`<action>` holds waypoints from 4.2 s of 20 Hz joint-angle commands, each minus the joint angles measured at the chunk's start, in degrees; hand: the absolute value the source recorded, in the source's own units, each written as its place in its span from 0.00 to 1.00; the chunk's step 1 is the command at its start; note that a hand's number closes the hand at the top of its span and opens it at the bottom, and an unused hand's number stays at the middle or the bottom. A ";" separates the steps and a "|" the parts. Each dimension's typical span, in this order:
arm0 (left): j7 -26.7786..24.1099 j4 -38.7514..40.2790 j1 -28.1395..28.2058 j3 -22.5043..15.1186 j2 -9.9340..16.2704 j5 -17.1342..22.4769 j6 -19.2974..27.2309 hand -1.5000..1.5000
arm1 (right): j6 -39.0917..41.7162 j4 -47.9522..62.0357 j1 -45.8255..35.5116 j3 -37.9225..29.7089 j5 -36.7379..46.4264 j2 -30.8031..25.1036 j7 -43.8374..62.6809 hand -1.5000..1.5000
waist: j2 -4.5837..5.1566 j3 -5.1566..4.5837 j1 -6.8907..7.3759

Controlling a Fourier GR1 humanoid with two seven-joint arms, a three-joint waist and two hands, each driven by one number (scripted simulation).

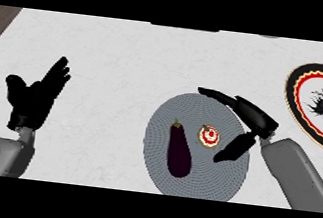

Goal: Pick the eggplant from the placemat and place it in the plate

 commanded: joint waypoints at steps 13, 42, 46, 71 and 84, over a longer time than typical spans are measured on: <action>0.69 -2.68 2.02 1.05 -2.13 -1.74 -1.29 0.50 | 11.03 -5.04 -5.94 6.75 13.09 1.80 16.21 0.00 | -0.12 -0.01 -0.21; 0.96 0.14 -1.41 6.01 -5.77 -6.64 -3.50 0.50 | 14.24 10.75 -10.24 5.58 38.31 16.68 15.90 0.00 | 0.00 0.00 -0.27; 3.93 -1.38 -1.36 5.84 -5.83 -6.57 -3.46 0.50 | 17.04 8.73 -8.65 8.16 39.41 16.80 13.79 1.00 | -0.07 0.01 -0.33; 0.78 -2.81 3.51 8.71 -4.28 -5.75 -5.74 0.50 | -22.22 -7.89 -2.19 -14.23 47.68 12.67 29.73 1.00 | -0.76 0.00 -2.00; 1.10 -1.23 0.14 7.19 -6.16 -7.87 -4.67 0.50 | -32.28 -15.18 -1.74 -30.24 47.63 5.45 37.52 1.00 | -0.01 0.01 -0.68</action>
